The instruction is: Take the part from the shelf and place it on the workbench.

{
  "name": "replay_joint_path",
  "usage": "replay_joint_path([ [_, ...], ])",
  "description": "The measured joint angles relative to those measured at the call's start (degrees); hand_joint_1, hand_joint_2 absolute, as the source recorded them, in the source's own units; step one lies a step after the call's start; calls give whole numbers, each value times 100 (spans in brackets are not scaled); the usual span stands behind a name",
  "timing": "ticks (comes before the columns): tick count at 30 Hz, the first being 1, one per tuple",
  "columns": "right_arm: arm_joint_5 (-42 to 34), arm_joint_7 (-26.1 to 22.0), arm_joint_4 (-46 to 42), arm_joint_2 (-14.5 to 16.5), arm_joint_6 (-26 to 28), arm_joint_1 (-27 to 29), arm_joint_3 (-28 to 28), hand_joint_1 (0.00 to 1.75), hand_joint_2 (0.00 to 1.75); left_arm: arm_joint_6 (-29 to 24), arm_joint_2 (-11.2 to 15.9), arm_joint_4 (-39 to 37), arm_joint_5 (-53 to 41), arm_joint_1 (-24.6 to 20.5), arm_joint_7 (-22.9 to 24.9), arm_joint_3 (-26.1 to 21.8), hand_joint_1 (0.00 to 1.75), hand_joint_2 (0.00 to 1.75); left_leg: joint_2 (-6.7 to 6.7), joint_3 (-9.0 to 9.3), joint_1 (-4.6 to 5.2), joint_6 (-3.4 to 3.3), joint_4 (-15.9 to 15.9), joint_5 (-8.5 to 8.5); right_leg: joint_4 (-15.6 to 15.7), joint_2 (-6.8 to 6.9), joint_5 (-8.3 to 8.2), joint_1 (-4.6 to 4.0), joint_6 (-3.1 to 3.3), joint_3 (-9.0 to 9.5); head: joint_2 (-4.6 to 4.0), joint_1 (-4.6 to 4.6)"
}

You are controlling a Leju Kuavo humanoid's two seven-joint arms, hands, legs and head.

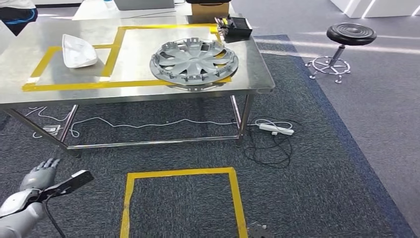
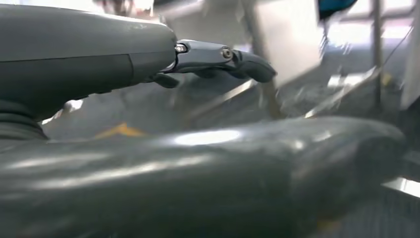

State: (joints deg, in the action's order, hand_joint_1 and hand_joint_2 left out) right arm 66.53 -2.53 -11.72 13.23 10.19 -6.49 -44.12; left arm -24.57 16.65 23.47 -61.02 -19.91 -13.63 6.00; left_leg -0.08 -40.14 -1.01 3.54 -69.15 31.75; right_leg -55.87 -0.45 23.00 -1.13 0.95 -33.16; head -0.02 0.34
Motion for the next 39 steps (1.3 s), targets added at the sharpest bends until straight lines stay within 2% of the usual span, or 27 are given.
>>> replay_joint_path([
  [1, -18, -10, 0, 0, 11, 18, -4, 0, 0, 13, -80, -61, 51, 114, -7, -83, 0, 0, 1, 4, -6, 23, -215, 13, -10, 2, -68, 8, -8, -97, 0, 0],
  [2, -35, -19, 0, 1, 23, 33, -7, 0, 0, 48, -165, -121, 103, 227, -2, -166, 0, 0, 1, 82, -15, 46, -273, -95, -26, 4, -133, 19, -24, -201, 0, 0],
  [4, -67, -34, 0, 0, 46, 53, -12, 0, 0, 196, -346, -231, 216, 436, 57, -327, 0, 0, 3, 508, -49, 97, 123, -390, -87, 7, -254, 46, -81, -409, 0, -2],
  [5, -78, -40, -2, -2, 55, 56, -18, 0, 0, 280, -444, -281, 272, 524, 99, -409, 0, 0, 0, 814, -63, 115, 518, -402, -135, 9, -301, 52, -118, -503, 0, -8],
  [7, -93, -52, -5, -7, 66, 58, -38, 0, 0, 383, -654, -378, 362, 703, 160, -567, 0, 0, -13, 1229, -55, 40, 1126, -256, -201, 12, -403, 51, -193, -621, 0, -9],
  [8, -97, -56, -7, -8, 68, 63, -50, 0, 0, 397, -744, -426, 386, 792, 172, -630, 0, 0, -20, 1285, -33, -29, 1257, -202, -203, 13, -459, 54, -225, -650, 0, -6],
  [10, -103, -59, -7, -8, 70, 94, -78, 0, 0, 409, -876, -518, 409, 942, 188, -730, 0, 0, -5, 1198, -17, -177, 1248, -266, -191, 12, -506, 76, -286, -681, 0, 2],
  [12, -121, -55, -7, -8, 72, 131, -103, 0, 0, 469, -962, -580, 443, 1006, 197, -812, 0, 0, 4, 1083, -22, -296, 1243, -384, -449, 13, -153, 95, -355, -766, 0, 22],
  [14, -148, -59, -7, -8, 79, 134, -129, 0, 0, 570, -1042, -628, 530, 1044, 200, -910, 0, 0, -4, 933, -20, -344, 1244, -507, -1158, 14, 463, 102, -408, -922, 0, 51],
  [15, -161, -63, -7, -8, 88, 129, -140, 0, 0, 627, -1087, -655, 591, 1077, 207, -970, 0, 0, -4, 851, -16, -345, 1243, -566, -1553, 15, 649, 104, -421, -985, 0, 59],
  [16, -177, -67, -7, -8, 98, 126, -150, 0, 0, 691, -1138, -685, 668, 1119, 215, -1039, 0, 0, 3, 774, -12, -340, 1241, -628, -1844, 15, 694, 105, -425, -999, 0, 61],
  [17, -192, -67, -7, -8, 111, 129, -159, 0, 0, 776, -1192, -716, 763, 1164, 225, -1115, 0, 0, 10, 701, -9, -331, 1239, -686, -1963, 15, 609, 105, -420, -935, 0, 61],
  [18, -210, -70, -7, -8, 122, 132, -171, 0, 0, 877, -1252, -745, 869, 1209, 238, -1198, 0, 0, 14, 633, -7, -320, 1238, -742, -1890, 14, 457, 106, -407, -775, 0, 61],
  [19, -228, -75, -7, -8, 130, 132, -188, 0, 0, 1001, -1318, -772, 999, 1251, 257, -1296, 0, 0, 12, 575, -7, -306, 1236, -796, -1604, 12, 332, 105, -385, -500, 0, 61],
  [20, -243, -82, -7, -8, 134, 125, -209, 0, 0, 1128, -1386, -794, 1134, 1293, 281, -1410, 0, 0, 9, 530, -3, -285, 1234, -845, -1168, 7, 331, 101, -357, -149, 0, 62],
  [22, -261, -103, -7, -8, 138, 95, -244, 0, 0, 1310, -1509, -831, 1336, 1363, 319, -1643, 0, 0, 3, 487, 3, -226, 1233, -933, -366, -1, 512, 82, -310, 405, 0, 57],
  [23, -262, -109, -7, -8, 139, 83, -259, 0, 0, 1354, -1557, -846, 1387, 1390, 325, -1741, 0, 0, 3, 481, 1, -189, 1242, -971, -165, -3, 605, 67, -286, 511, 0, 60],
  [25, -266, -113, -7, -10, 143, 78, -284, 0, 0, 1397, -1625, -879, 1422, 1426, 325, -1886, 0, 0, 3, 473, -17, -113, 1265, -1022, -92, 4, 571, 55, -214, 485, 0, 72],
  [26, -267, -113, -7, -12, 145, 78, -294, 0, 0, 1411, -1647, -893, 1428, 1442, 326, -1939, 0, 0, 3, 444, -24, -84, 1224, -961, -78, 10, 526, 59, -165, 465, 0, 70],
  [28, -267, -115, -7, -14, 146, 80, -304, 0, 0, 1440, -1669, -915, 1445, 1463, 332, -2025, 0, 0, 2, 278, -29, -44, 823, -584, -51, 23, 420, 72, -87, 407, 0, 45],
  [30, -265, -118, -7, -14, 146, 91, -313, 0, 0, 1540, -1680, -934, 1517, 1472, 362, -2105, 0, 0, 2, 21, -23, -16, 94, -129, -53, 30, 342, 60, -55, 316, 0, 26],
  [31, -265, -121, -7, -14, 148, 99, -319, 0, 0, 1634, -1689, -945, 1584, 1479, 394, -2156, 0, 0, 2, -55, -21, -7, -183, -25, -55, 34, 311, 55, -51, 273, 0, 28],
  [32, -265, -126, -7, -14, 151, 105, -325, 0, 0, 1749, -1704, -955, 1670, 1494, 434, -2220, 0, 0, 2, -35, -19, -6, -277, -34, -58, 36, 283, 51, -53, 233, 0, 27],
  [33, -263, -131, -7, -14, 154, 109, -331, 0, 0, 1848, -1725, -966, 1752, 1513, 474, -2296, 0, 0, 3, 92, -17, -11, -154, -138, -61, 35, 259, 50, -60, 202, 0, 26],
  [36, -225, -134, -7, -14, 159, 107, -339, 0, 0, 1941, -1812, -986, 1864, 1555, 602, -2515, 0, 0, 16, 838, -4, -67, 934, -510, -97, 40, 221, 30, -108, 136, 0, 25],
  [37, -207, -133, -7, -14, 157, 106, -340, 0, 0, 1949, -1841, -994, 1865, 1560, 634, -2565, 0, 0, 18, 986, 2, -101, 1186, -543, -117, 51, 215, 18, -131, 124, 0, 27],
  [39, -175, -131, -7, -14, 145, 101, -340, 0, 0, 1985, -1894, -1009, 1859, 1575, 647, -2639, 0, 0, -1, 1024, 19, -185, 1318, -548, -137, 81, 197, 8, -182, 109, 0, 33],
])
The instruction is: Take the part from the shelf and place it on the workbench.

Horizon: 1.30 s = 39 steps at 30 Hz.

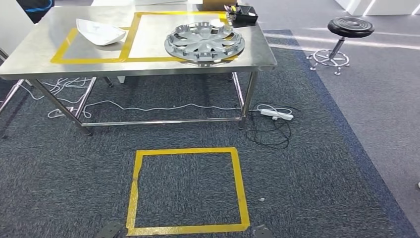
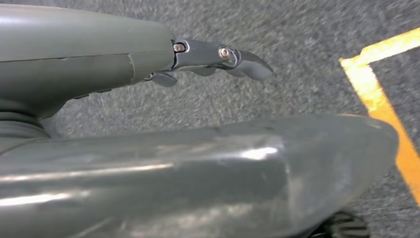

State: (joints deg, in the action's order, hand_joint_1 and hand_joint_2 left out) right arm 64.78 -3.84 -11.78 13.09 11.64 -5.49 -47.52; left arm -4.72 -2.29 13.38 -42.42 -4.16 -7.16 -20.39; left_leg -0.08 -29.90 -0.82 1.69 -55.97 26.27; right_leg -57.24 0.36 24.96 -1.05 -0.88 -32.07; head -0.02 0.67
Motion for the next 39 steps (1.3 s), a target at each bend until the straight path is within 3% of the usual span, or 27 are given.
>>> replay_joint_path([
  [2, 16, -1, 0, -2, -8, -3, 0, 0, 0, -13, -46, -9, -25, 20, -21, -52, 0, 0, -30, -30, -11, -87, 18, -32, -53, 12, 43, 14, -72, -35, 0, 13],
  [3, 16, -3, 0, -3, -9, -3, 0, 0, 0, -38, -60, -10, -43, 25, -37, -70, 0, 0, -48, -47, -20, -127, 24, -56, -196, 8, 154, 24, -114, -103, 0, 32],
  [6, 4, -14, 0, -4, -8, 2, -2, 0, 0, -114, -74, -11, -95, 20, -75, -143, 0, 0, -110, -125, -26, -176, 27, -120, -1263, -11, 752, 64, -209, -559, 0, 72],
  [7, -4, -17, 0, -5, -8, 7, -4, 0, 0, -142, -77, -11, -119, 22, -93, -162, 0, 0, -140, -152, -27, -169, 26, -140, -1578, -12, 871, 74, -224, -685, 0, 73],
  [8, -13, -21, 0, -5, -8, 14, -8, 0, 0, -172, -81, -11, -146, 24, -116, -171, 0, 0, -176, -172, -31, -157, 25, -158, -1697, -13, 881, 83, -233, -716, 0, 74],
  [9, -22, -25, 0, -6, -7, 23, -16, 0, 0, -209, -90, -11, -174, 23, -142, -177, 0, 0, -224, -184, -37, -140, 24, -175, -1579, -23, 783, 96, -238, -626, 0, 73],
  [10, -33, -29, 0, -7, -7, 31, -25, 0, 0, -244, -99, -11, -198, 18, -169, -180, 0, 0, -280, -191, -47, -119, 22, -191, -1245, -67, 604, 116, -243, -426, 0, 74],
  [12, -53, -41, 1, -6, -5, 47, -43, 0, 0, -301, -116, -11, -244, -6, -221, -184, 0, 0, -399, -212, -54, -64, 9, -219, -411, -354, 315, 176, -256, 37, 0, 77],
  [14, -72, -51, 2, -7, -5, 59, -56, 0, 0, -340, -122, -11, -285, -31, -282, -185, 0, 87, -514, -267, -57, 18, 6, -265, -33, -576, 253, 202, -222, 233, 0, 74],
  [16, -81, -55, 2, -9, -7, 65, -71, 0, 0, -369, -126, -11, -315, -28, -345, -186, 0, 175, -622, -330, -82, 113, 24, -327, -41, -500, 234, 182, -127, 215, 0, 70],
  [18, -84, -56, 2, -11, -8, 66, -83, 0, 0, -404, -128, -11, -348, -11, -409, -186, 0, 175, -482, -422, -84, 164, -94, -253, -31, -356, 190, 174, -29, 194, 0, 47],
  [19, -84, -55, 2, -11, -9, 69, -86, 0, 0, -424, -134, -11, -361, -14, -438, -186, 0, 175, -344, -533, -74, 171, -313, -108, -16, -269, 170, 172, 12, 183, 0, 24],
  [21, -85, -54, 2, -14, -10, 82, -93, 0, 0, -446, -155, -11, -375, -36, -473, -186, 0, 175, -113, -890, -57, 177, -1075, 308, -12, -87, 150, 138, 62, 146, 0, -14],
  [23, -85, -52, 2, -17, -13, 91, -101, 0, 0, -448, -171, -13, -378, -36, -484, -186, 0, 175, -69, -1127, -54, 175, -1647, 515, -14, 92, 136, 105, 83, 106, 0, -18],
  [24, -85, -51, 2, -17, -15, 91, -104, 0, 0, -445, -173, -13, -377, -27, -485, -186, 0, 175, -60, -1083, -49, 164, -1626, 454, -15, 168, 131, 94, 86, 95, 0, -19],
  [25, -85, -49, 2, -17, -17, 90, -107, 0, 0, -442, -173, -14, -376, -20, -485, -187, 0, 175, -24, -921, -38, 145, -1386, 306, -16, 240, 128, 87, 86, 92, 0, -19],
  [26, -85, -45, 2, -17, -20, 87, -110, 0, 0, -433, -173, -13, -376, -20, -484, -187, 0, 175, 78, -678, -19, 117, -1003, 127, -19, 308, 128, 81, 81, 96, 0, -20],
  [28, -83, -30, 2, -16, -24, 84, -114, 0, 0, -406, -184, -13, -376, -49, -484, -189, 0, 175, 350, -266, 40, 52, -280, -77, -42, 436, 143, 42, 43, 95, 0, -23],
  [29, -82, -20, 1, -16, -25, 81, -115, 0, 0, -389, -193, -13, -376, -65, -484, -192, 0, 131, 429, -181, 62, 17, -99, -96, -50, 496, 151, 24, 18, 93, 0, -20],
  [31, -83, 1, 0, -17, -25, 68, -119, 0, 0, -359, -213, -14, -373, -63, -499, -201, 0, 44, 350, -195, 74, -57, -34, -94, -47, 616, 157, 9, -34, 101, 0, -12],
  [32, -84, 7, 0, -17, -25, 62, -121, 0, 0, -332, -218, -15, -356, -47, -531, -208, 0, 0, 290, -206, 65, -89, -27, -108, -64, 588, 178, 18, -70, 102, 0, -8],
  [34, -91, 14, 1, -17, -25, 62, -129, 0, 0, -264, -229, -15, -302, -35, -640, -244, 0, 0, 169, -226, 38, -158, -13, -150, -344, 333, 389, 47, -148, -5, 0, 11],
  [36, -99, 21, 1, -19, -25, 82, -145, 0, 0, -210, -244, -15, -261, -54, -738, -291, 0, 0, 38, -261, 26, -200, -13, -180, -1059, 48, 787, 74, -198, -313, 0, 35],
  [38, -104, 29, 2, -22, -25, 99, -163, 0, 0, -191, -256, -16, -255, -52, -774, -311, 0, 0, -109, -289, 24, -206, -15, -200, -1665, -16, 1004, 83, -212, -585, 0, 39],
  [39, -104, 32, 1, -24, -25, 103, -173, 0, 0, -186, -257, -16, -253, -43, -778, -315, 0, 0, -186, -294, 19, -198, -17, -210, -1678, -24, 947, 89, -215, -588, 0, 40],
])
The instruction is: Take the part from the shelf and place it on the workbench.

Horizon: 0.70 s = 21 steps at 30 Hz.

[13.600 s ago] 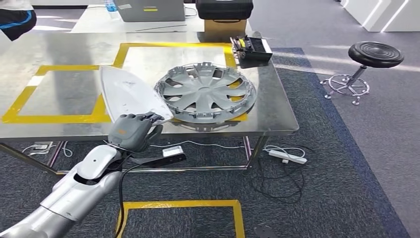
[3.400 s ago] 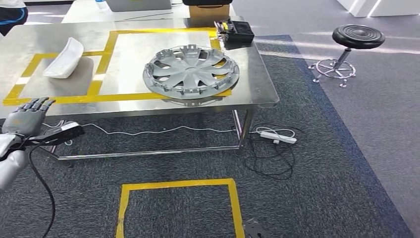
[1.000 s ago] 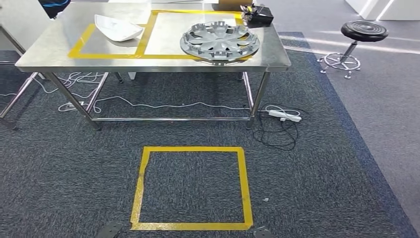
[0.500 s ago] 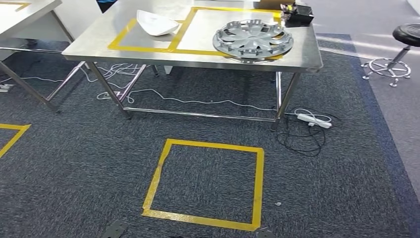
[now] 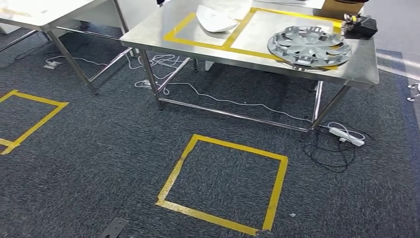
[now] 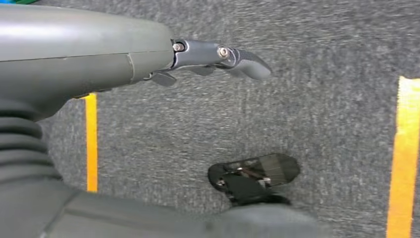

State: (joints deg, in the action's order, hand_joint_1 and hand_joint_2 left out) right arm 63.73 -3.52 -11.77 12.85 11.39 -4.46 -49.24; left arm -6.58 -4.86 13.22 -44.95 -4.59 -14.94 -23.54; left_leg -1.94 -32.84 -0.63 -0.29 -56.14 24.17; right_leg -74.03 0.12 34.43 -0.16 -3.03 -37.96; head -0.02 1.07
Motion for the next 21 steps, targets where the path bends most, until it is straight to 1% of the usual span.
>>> replay_joint_path([
  [1, 0, 0, 0, -1, 0, 1, -8, 0, 0, 3, -1, 0, 1, 8, -1, -2, 0, 0, -80, -1, -9, 14, -2, -10, 219, -20, -161, 13, -2, 108, 0, -1],
  [2, 0, 0, -1, -3, 0, 0, -15, 0, 0, 5, -2, 0, 1, 9, -1, -4, 0, 0, -160, -1, -20, 34, -4, -20, 604, -86, -377, 37, -9, 301, 0, 0],
  [3, 0, 0, 0, -3, 0, 0, -18, 0, 0, 5, -2, 0, 2, 4, -1, -5, 0, 0, -236, -9, -23, 63, -10, -31, 1015, -225, -538, 67, -23, 504, 0, 3],
  [4, 0, 0, 1, -4, 0, 2, -21, 0, 0, 4, -2, 0, 1, -6, -1, -6, 0, 0, -309, -27, -25, 97, -20, -44, 1338, -352, -643, 93, -22, 653, 0, 3],
  [5, 0, 1, 2, -5, 1, 1, -25, 0, 0, 3, -2, 0, 1, -13, -1, -9, 0, 0, -371, -52, -26, 138, -22, -62, 1527, -448, -683, 107, -9, 740, 0, 5],
  [6, 0, 6, 3, -6, 2, -1, -29, 0, 0, 1, -1, -1, 7, -12, -2, -16, 0, 0, -428, -79, -30, 184, -15, -87, 1588, -489, -672, 104, 21, 762, 0, 5],
  [7, 0, 11, 3, -7, 4, -3, -33, 0, 0, 3, 0, -2, 21, -4, -2, -28, 0, 0, -483, -102, -42, 229, -2, -115, 1591, -440, -688, 92, 68, 757, 0, 3],
  [8, 0, 17, 3, -9, 7, -8, -37, 0, 0, 14, 1, -3, 40, 11, -2, -50, 0, 0, -494, -118, -56, 264, 8, -131, 1597, -379, -708, 87, 116, 758, 0, 4],
  [9, 0, 22, 3, -10, 8, -10, -41, 0, 0, 26, 2, -4, 65, 23, -2, -80, 0, 0, -413, -150, -54, 291, -34, -100, 1611, -318, -732, 85, 163, 758, 0, -12],
  [10, 1, 24, 3, -10, 9, -9, -44, 0, 0, 40, 2, -4, 86, 25, -1, -107, 0, 0, -281, -228, -46, 309, -188, 6, 1627, -244, -754, 84, 205, 756, 0, -36],
  [11, 2, 27, 3, -11, 9, -5, -47, 0, 0, 55, 1, -5, 98, 17, -1, -130, 0, 0, -120, -360, -37, 318, -463, 179, 1641, -161, -768, 80, 236, 752, 0, -62],
  [12, 4, 31, 3, -13, 9, 3, -50, 0, 0, 69, -4, -5, 104, 6, 3, -143, 0, 0, 21, -539, -26, 328, -841, 388, 1645, -78, -773, 64, 255, 742, 0, -85],
  [13, 9, 38, 3, -15, 9, 11, -52, 0, 0, 79, -9, -5, 97, -4, 18, -148, 0, 0, 83, -724, -27, 335, -1242, 576, 1644, 12, -775, 50, 268, 729, 0, -96],
  [14, 15, 49, 3, -17, 9, 17, -54, 0, 0, 81, -15, -6, 84, -4, 52, -152, 0, 44, 107, -849, -27, 339, -1533, 677, 1644, 99, -774, 39, 274, 719, 0, -96],
  [15, 23, 61, 3, -19, 9, 19, -55, 0, 0, 70, -19, -6, 67, 3, 99, -157, 0, 87, 118, -878, -28, 338, -1640, 673, 1643, 178, -774, 32, 278, 714, 0, -96],
  [16, 33, 75, 3, -20, 8, 17, -55, 0, 0, 47, -20, -6, 44, 10, 158, -163, 0, 131, 133, -795, -27, 332, -1530, 568, 1643, 253, -773, 29, 279, 714, 0, -97],
  [17, 45, 91, 3, -20, 8, 14, -55, 0, 0, 24, -19, -6, 22, 16, 214, -168, 0, 175, 183, -610, -26, 320, -1228, 396, 1642, 322, -770, 28, 274, 721, 0, -97],
  [18, 55, 104, 3, -20, 7, 9, -55, 0, 0, 8, -18, -6, 4, 15, 257, -173, 0, 175, 331, -378, -18, 303, -840, 227, 1640, 382, -763, 22, 262, 732, 0, -99],
  [19, 64, 117, 3, -20, 7, 5, -55, 0, 0, 0, -18, -6, -11, 4, 291, -175, 0, 175, 515, -176, 7, 280, -470, 121, 1627, 440, -747, -1, 238, 737, 0, -108],
  [20, 69, 129, 3, -20, 7, 3, -55, 0, 0, -4, -22, -6, -20, -13, 310, -177, 0, 175, 663, -46, 25, 246, -216, 65, 1622, 497, -733, -25, 211, 742, 0, -109],
  [21, 73, 138, 3, -20, 7, 3, -55, 0, 0, -4, -28, -7, -23, -28, 320, -177, 0, 175, 758, 6, 44, 213, -88, 62, 1621, 561, -720, -52, 183, 752, 0, -110],
])
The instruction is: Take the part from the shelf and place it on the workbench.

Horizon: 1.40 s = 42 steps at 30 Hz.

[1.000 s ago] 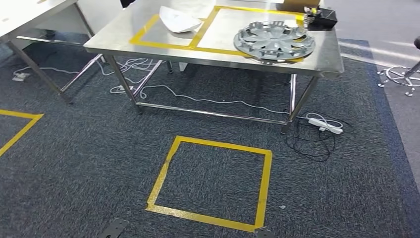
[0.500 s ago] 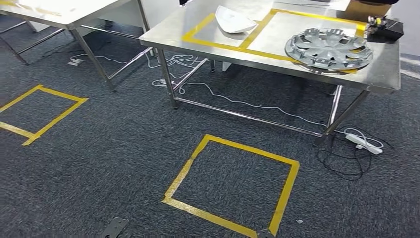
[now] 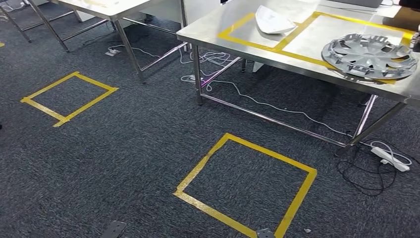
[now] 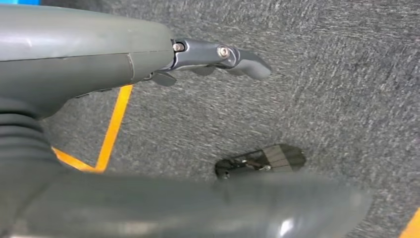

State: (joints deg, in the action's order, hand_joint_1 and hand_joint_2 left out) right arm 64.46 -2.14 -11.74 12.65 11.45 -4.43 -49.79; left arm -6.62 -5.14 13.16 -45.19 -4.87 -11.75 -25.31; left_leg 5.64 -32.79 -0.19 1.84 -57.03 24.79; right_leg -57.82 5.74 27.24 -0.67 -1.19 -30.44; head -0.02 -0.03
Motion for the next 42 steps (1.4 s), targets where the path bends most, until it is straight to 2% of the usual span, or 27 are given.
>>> replay_joint_path([
  [2, 5, 13, 0, -1, -1, -2, -1, 0, 0, 2, -8, 0, -11, -9, 9, -5, 0, 175, -108, -22, 2, -72, 34, 1, 14, 133, 25, -18, -48, 25, 0, 8],
  [3, 8, 15, 0, -2, -3, -5, -1, 0, 0, 4, -7, 0, -19, 1, 14, -10, 0, 175, -183, -29, -6, -101, 41, -10, -19, 90, 74, -7, -80, 27, 0, 15],
  [5, 10, 17, 0, -2, -8, -3, -1, 0, 0, 19, -10, 0, -33, 8, 30, -33, 0, 175, -332, -43, -27, -170, 51, -39, -391, -200, 336, 26, -140, -117, 0, 32],
  [6, 10, 17, 0, -2, -11, 3, 0, 0, 0, 28, -16, 0, -38, 4, 35, -45, 0, 175, -408, -55, -29, -194, 52, -49, -758, -383, 537, 36, -161, -276, 0, 43],
  [8, 8, 16, 0, -2, -14, 21, -1, 0, 0, 39, -29, 0, -45, -5, 38, -66, 0, 175, -575, -79, -26, -225, 50, -64, -1505, -537, 844, 39, -169, -629, 0, 54],
  [9, 5, 15, 0, -3, -15, 28, -1, 0, 0, 42, -32, 0, -49, -1, 38, -73, 0, 175, -660, -84, -25, -226, 49, -71, -1667, -560, 853, 39, -165, -717, 0, 57],
  [10, 4, 15, 0, -4, -15, 31, -2, 0, 0, 42, -33, 0, -51, 4, 38, -80, 0, 175, -744, -84, -26, -221, 48, -78, -1592, -574, 743, 40, -155, -695, 0, 57],
  [11, 2, 14, 0, -5, -16, 30, -2, 0, 0, 42, -34, 0, -55, 8, 34, -86, 0, 175, -827, -82, -29, -210, 47, -87, -1298, -608, 542, 46, -142, -566, 0, 56],
  [13, -2, 10, 0, -6, -19, 23, -3, 0, 0, 42, -41, 0, -60, -1, 26, -97, 0, 175, -976, -89, -31, -173, 37, -105, -483, -851, 158, 74, -120, -192, 0, 55],
  [15, -7, 7, 0, -7, -23, 18, -4, 0, 0, 42, -49, 0, -69, -11, 14, -101, 0, 175, -1093, -122, -36, -109, 37, -135, -53, -1053, 39, 86, -100, -9, 0, 52],
  [17, -11, 6, 0, -8, -26, 15, -5, 0, 0, 41, -51, 0, -78, 3, 7, -104, 0, 175, -1196, -161, -60, -22, 67, -186, -4, -1000, 23, 68, -46, 6, 0, 50],
  [18, -13, 5, 0, -9, -27, 14, -5, 0, 0, 39, -50, 0, -80, 16, 5, -106, 0, 175, -1162, -181, -64, 11, 60, -186, 19, -940, -5, 67, -7, 18, 0, 49],
  [20, -12, 2, 0, -8, -30, 16, -6, 0, 0, 37, -48, 0, -80, 22, 5, -109, 0, 175, -933, -320, -50, 54, -201, 0, 75, -796, -60, 82, 59, 35, 0, 20],
  [22, -11, -1, 0, -11, -31, 30, -7, 0, 0, 37, -50, 0, -80, 8, 5, -109, 0, 175, -702, -645, -40, 89, -897, 392, 88, -626, -71, 79, 87, 28, 0, -9],
  [23, -11, 0, 0, -14, -31, 36, -8, 0, 0, 38, -54, 0, -80, 7, 5, -109, 0, 175, -668, -807, -44, 108, -1250, 542, 88, -537, -69, 75, 90, 21, 0, -12],
  [24, -10, 1, 0, -16, -32, 38, -8, 0, 0, 38, -57, 0, -80, 15, 4, -109, 0, 175, -652, -896, -48, 122, -1465, 596, 88, -454, -67, 74, 91, 17, 0, -12],
  [25, -9, 3, 0, -17, -33, 36, -9, 0, 0, 39, -60, 0, -79, 29, 0, -109, 0, 175, -639, -880, -55, 133, -1470, 542, 87, -379, -64, 75, 88, 15, 0, -14],
  [26, -7, 7, 0, -17, -35, 33, -9, 0, 0, 40, -61, 0, -79, 41, -4, -109, 0, 175, -608, -742, -62, 139, -1248, 394, 86, -312, -58, 78, 80, 18, 0, -14],
  [28, -5, 15, -1, -20, -42, 28, -9, 0, 0, 41, -70, 0, -78, 47, -16, -109, 0, 175, -398, -295, -59, 152, -486, 82, 69, -195, -26, 68, 32, 30, 0, -22],
  [30, -2, 17, -3, -25, -48, 24, -9, 0, 0, 41, -86, 0, -78, 35, -28, -110, 0, 175, -248, -32, -44, 89, -12, -18, 50, -105, 22, 31, -32, 31, 0, -15],
  [32, 3, 27, -4, -28, -48, 12, -9, 0, 0, 42, -92, -1, -78, 48, -42, -111, 0, 175, -327, -22, -30, -21, 36, -1, 60, -16, 48, 18, -78, 62, 0, 8],
  [34, 6, 38, -4, -28, -48, 1, -8, 0, 0, 43, -91, -3, -78, 82, -48, -113, 0, 175, -432, -25, -30, -97, 42, -12, -18, -76, 136, 47, -131, 71, 0, 24],
  [35, 7, 41, -3, -28, -48, 0, -8, 0, 0, 43, -92, -4, -78, 90, -53, -114, 0, 175, -483, -28, -35, -133, 45, -24, -202, -189, 261, 61, -156, 1, 0, 33],
  [37, 8, 47, -2, -28, -48, 10, -7, 0, 0, 45, -100, -4, -78, 92, -62, -116, 0, 175, -591, -41, -32, -182, 46, -35, -921, -452, 637, 72, -178, -331, 0, 56],
  [39, 8, 55, -2, -28, -48, 25, -8, 0, 0, 46, -106, -4, -78, 97, -66, -118, 0, 175, -707, -51, -19, -200, 45, -38, -1605, -542, 888, 68, -170, -675, 0, 67],
  [40, 8, 57, -2, -28, -48, 32, -9, 0, 0, 46, -107, -4, -78, 104, -67, -119, 0, 175, -762, -52, -13, -201, 44, -39, -1742, -557, 890, 65, -156, -761, 0, 69],
  [42, 9, 59, -2, -28, -46, 36, -9, 0, 0, 46, -107, -4, -78, 116, -67, -120, 0, 175, -888, -45, -6, -200, 42, -41, -1455, -590, 621, 61, -114, -669, 0, 69],
])
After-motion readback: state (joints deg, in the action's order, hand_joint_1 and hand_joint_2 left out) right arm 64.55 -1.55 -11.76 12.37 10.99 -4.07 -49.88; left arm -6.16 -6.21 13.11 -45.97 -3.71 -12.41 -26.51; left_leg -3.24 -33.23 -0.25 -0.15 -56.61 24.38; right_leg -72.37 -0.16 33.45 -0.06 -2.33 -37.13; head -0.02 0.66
